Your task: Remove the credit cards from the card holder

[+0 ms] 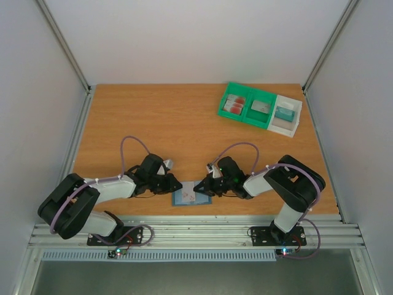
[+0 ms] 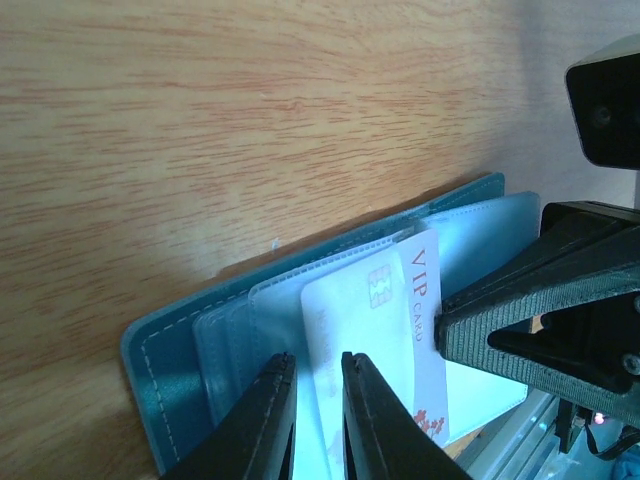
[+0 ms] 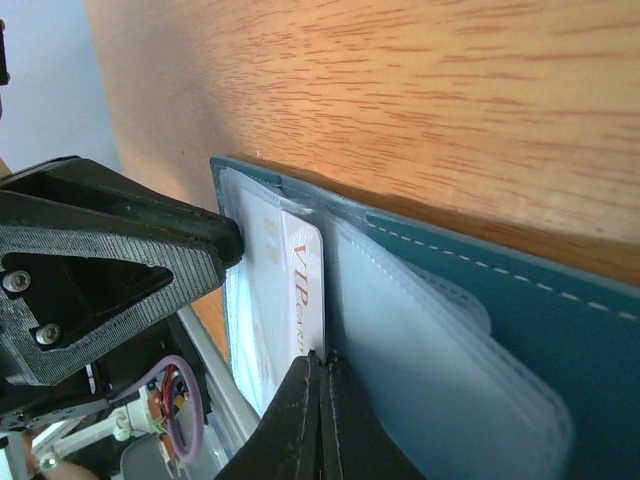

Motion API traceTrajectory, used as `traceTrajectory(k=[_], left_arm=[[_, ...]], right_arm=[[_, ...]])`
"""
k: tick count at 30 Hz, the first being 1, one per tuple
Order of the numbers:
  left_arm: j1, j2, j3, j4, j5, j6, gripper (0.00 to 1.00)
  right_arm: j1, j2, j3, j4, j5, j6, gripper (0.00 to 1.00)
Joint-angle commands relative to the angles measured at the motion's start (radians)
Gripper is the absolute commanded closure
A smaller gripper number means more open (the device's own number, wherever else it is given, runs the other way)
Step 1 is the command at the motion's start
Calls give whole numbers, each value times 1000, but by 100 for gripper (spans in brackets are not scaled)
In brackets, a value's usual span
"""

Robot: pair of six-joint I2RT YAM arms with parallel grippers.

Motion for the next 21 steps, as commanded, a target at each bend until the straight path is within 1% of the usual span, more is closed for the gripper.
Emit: traceTrajectory(k=[1, 4, 7, 12, 14, 19, 21], left_arm=[[-4, 38, -13, -27, -45, 41, 84], [-4, 29, -13, -35, -49, 41, 84], [-3, 15, -11, -46, -49, 41, 84], [-4, -8, -6, -47, -38, 34, 84], [-4, -18, -2, -78, -34, 33, 83], [-4, -93, 31, -124, 8, 32, 77], [-4, -139, 54, -158, 32, 38, 73]], right_arm=[[-14, -25, -21, -22, 21, -28, 99], [-23, -47, -29, -28, 12, -33, 99], [-30, -104, -27, -91, 14, -58, 99], [-32, -225, 5, -309, 53, -157, 99], [-33, -275, 24, -402, 70, -196, 99], [-39, -384, 80, -613, 75, -284, 99], [-39, -437, 107, -694, 69, -325, 99]])
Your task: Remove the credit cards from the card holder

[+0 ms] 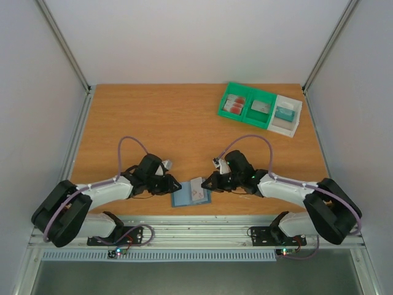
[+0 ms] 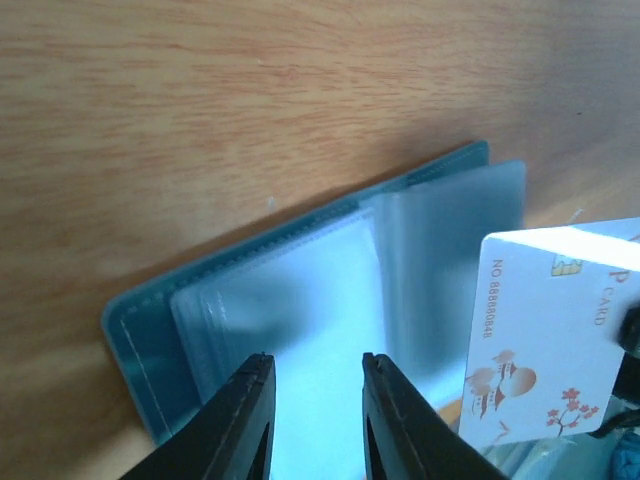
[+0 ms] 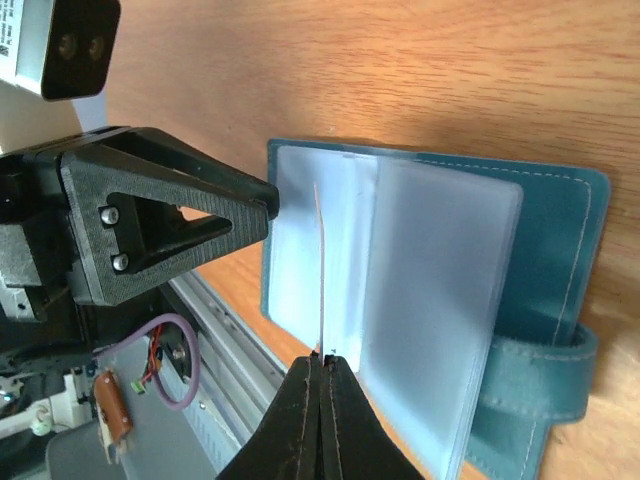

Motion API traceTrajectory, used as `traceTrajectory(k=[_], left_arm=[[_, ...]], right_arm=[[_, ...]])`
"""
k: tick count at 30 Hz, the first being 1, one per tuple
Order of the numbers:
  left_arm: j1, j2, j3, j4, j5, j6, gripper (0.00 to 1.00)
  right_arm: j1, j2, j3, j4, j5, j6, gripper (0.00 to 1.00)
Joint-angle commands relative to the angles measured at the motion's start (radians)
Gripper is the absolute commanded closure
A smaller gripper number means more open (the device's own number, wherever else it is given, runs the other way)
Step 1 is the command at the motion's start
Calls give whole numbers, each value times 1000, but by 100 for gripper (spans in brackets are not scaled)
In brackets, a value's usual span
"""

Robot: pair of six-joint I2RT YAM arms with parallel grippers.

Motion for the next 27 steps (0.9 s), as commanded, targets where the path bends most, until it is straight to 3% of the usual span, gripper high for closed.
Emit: traceTrajectory(k=[1, 6, 10, 17, 22, 27], left_arm=[[-4, -103, 64, -95, 45, 28, 70], [-5, -201, 156, -208, 175, 86, 52], [-7, -244, 212, -241, 349, 110, 45], [-18, -281, 247, -299, 492, 146, 44], [-66, -257, 238, -224, 560, 105, 47], [-76, -288, 238, -198, 567, 82, 57]], right_arm=[[-5, -108, 74, -258, 4, -142, 99], [-5, -214, 138, -420, -106, -262, 99], [-5, -271, 157, -463, -265, -311, 99], [-5, -374, 167, -451, -360, -285, 99], [-6, -395, 175, -418, -405, -252, 99], [-5, -398, 182, -416, -409, -252, 99]])
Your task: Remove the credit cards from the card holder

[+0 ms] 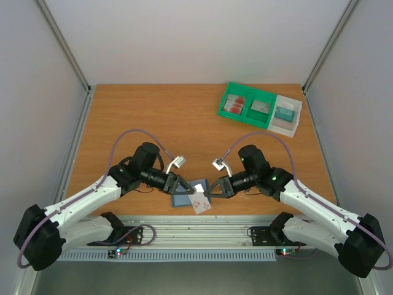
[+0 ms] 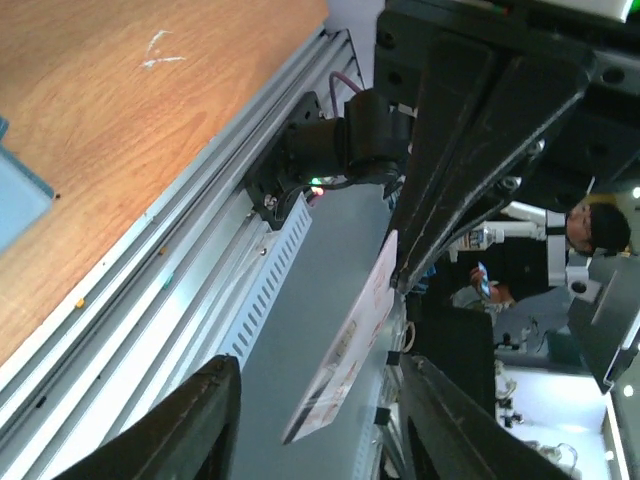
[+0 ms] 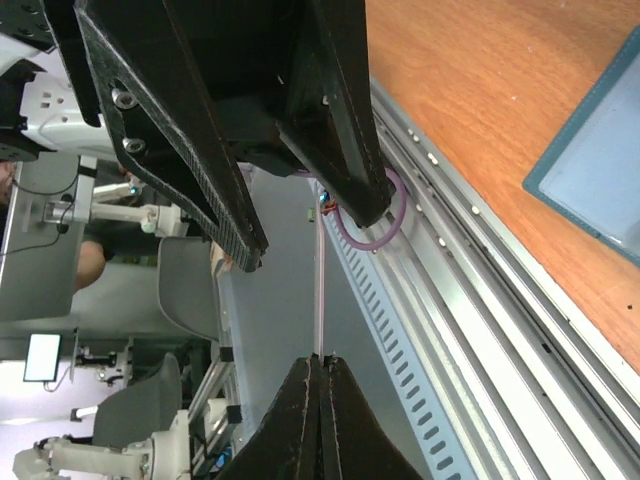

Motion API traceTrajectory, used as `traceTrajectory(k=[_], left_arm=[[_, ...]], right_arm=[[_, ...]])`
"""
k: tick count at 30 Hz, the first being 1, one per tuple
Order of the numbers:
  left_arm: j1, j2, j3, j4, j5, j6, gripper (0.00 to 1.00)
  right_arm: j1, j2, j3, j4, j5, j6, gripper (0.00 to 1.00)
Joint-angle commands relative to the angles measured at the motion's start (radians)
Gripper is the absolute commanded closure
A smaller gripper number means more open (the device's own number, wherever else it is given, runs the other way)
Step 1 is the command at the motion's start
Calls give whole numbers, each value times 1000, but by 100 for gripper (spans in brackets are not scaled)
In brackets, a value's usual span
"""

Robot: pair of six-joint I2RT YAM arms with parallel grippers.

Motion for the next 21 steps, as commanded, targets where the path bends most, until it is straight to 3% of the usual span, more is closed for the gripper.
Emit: traceTrajectory(k=[1, 4, 6, 9, 15, 21], left_arm=[[-8, -25, 13, 57, 54, -14, 63], [-7, -26, 13, 63, 62, -17, 89], [-8, -22, 12, 65, 63, -17, 99], [-8, -22, 12, 70, 56, -23, 100], [-8, -47, 6, 145, -42, -84, 100], [-8, -85, -37, 340, -209, -221, 100]], right_arm=[[-3, -13, 34, 18, -36, 10, 99], [-4, -16, 36, 23, -33, 18, 99], [-3, -20, 39, 24, -25, 25, 99], [-4, -40, 43, 16, 12, 43, 92], [-4, -132, 22, 24, 202, 169, 62], [-3, -252, -57, 135, 347, 377, 46]])
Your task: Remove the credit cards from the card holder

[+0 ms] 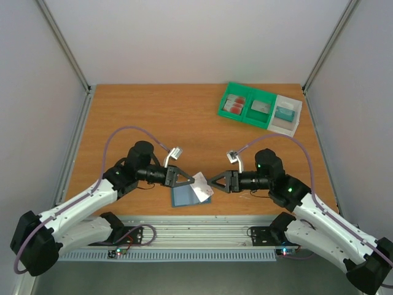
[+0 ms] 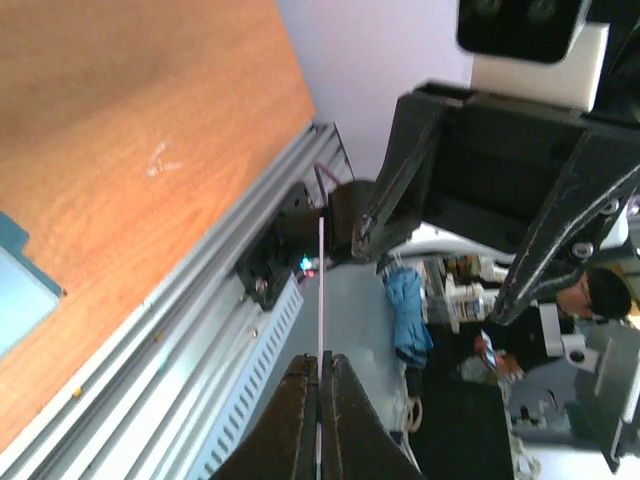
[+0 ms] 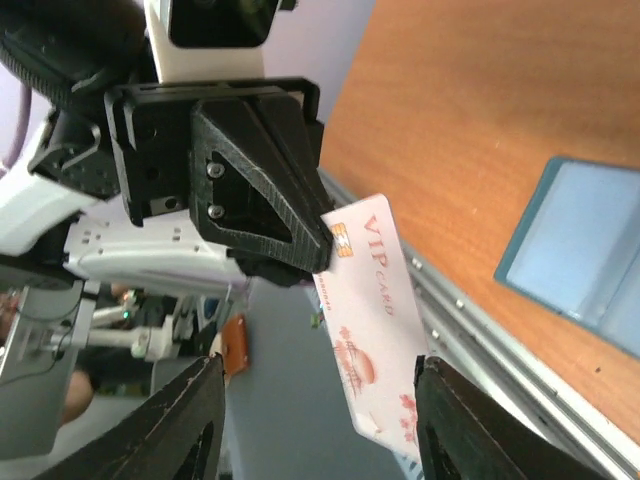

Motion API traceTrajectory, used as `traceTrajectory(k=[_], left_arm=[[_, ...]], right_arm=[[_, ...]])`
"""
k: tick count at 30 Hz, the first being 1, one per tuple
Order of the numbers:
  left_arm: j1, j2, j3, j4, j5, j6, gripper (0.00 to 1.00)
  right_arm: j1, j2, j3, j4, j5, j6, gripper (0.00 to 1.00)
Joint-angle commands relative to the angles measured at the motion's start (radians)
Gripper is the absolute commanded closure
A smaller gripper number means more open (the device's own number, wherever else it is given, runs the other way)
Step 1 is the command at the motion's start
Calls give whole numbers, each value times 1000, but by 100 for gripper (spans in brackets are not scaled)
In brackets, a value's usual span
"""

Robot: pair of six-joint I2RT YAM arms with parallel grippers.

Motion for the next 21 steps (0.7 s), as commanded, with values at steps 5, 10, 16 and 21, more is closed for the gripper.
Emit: traceTrajectory(k=[5, 10, 16, 21], left_arm=[[-3, -68, -23, 256, -264, -190, 100], [-3, -117, -30, 303, -406, -236, 99], [-2, -129, -45, 387, -473, -320, 100], [-3, -112, -47, 429, -474, -355, 100]], right_arm=[[-2, -99, -68, 138, 203, 277, 38], [1, -114, -78, 196, 257, 339, 37], [18, -52, -70, 308, 270, 396, 48], [27, -3, -53, 365, 277, 409, 62]])
